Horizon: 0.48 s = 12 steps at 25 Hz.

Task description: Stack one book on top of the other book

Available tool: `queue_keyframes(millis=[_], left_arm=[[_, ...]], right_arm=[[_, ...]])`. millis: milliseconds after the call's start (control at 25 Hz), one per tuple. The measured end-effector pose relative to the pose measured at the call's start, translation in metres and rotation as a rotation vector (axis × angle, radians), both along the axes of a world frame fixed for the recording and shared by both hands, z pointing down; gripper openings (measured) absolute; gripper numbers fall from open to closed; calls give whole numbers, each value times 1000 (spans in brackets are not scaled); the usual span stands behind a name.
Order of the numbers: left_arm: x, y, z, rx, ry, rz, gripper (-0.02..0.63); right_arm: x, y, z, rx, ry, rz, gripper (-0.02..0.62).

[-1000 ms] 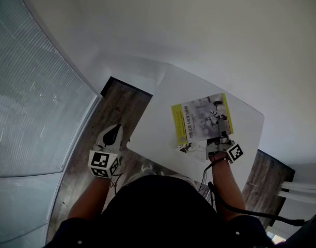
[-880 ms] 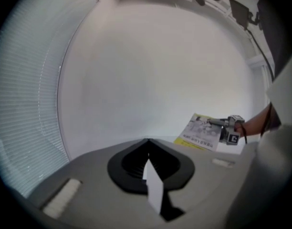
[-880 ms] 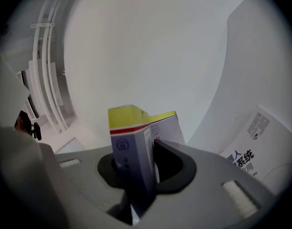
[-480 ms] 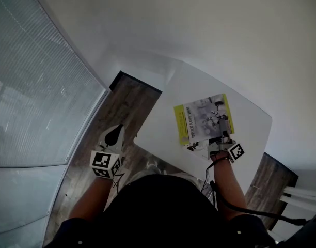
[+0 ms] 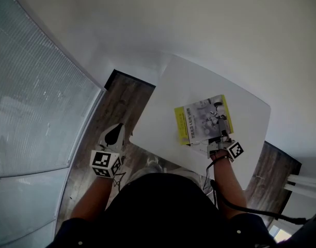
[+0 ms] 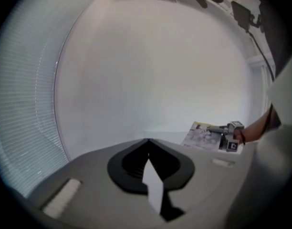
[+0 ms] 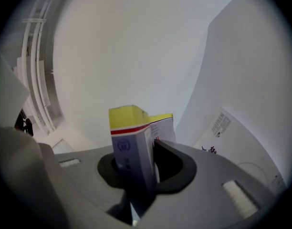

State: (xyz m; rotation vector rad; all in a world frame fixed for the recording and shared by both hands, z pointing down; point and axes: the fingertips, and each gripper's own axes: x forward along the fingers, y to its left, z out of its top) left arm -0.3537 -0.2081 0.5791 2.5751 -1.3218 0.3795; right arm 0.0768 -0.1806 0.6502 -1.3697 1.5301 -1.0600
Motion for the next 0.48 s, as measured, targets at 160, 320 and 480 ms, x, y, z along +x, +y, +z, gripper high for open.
queue_keyframes(millis=[160,320,480], left_arm=[[6,-4,1,-3,2,18,5],[6,-8,1,-11,-9,22,5],[12,-12,6,-23,-17,42,5]], right_arm=[[8,9,18,-57,4,25,83],[12,15,32,-101,-13,44,83],[24,20,46,-127,-6,74,83]])
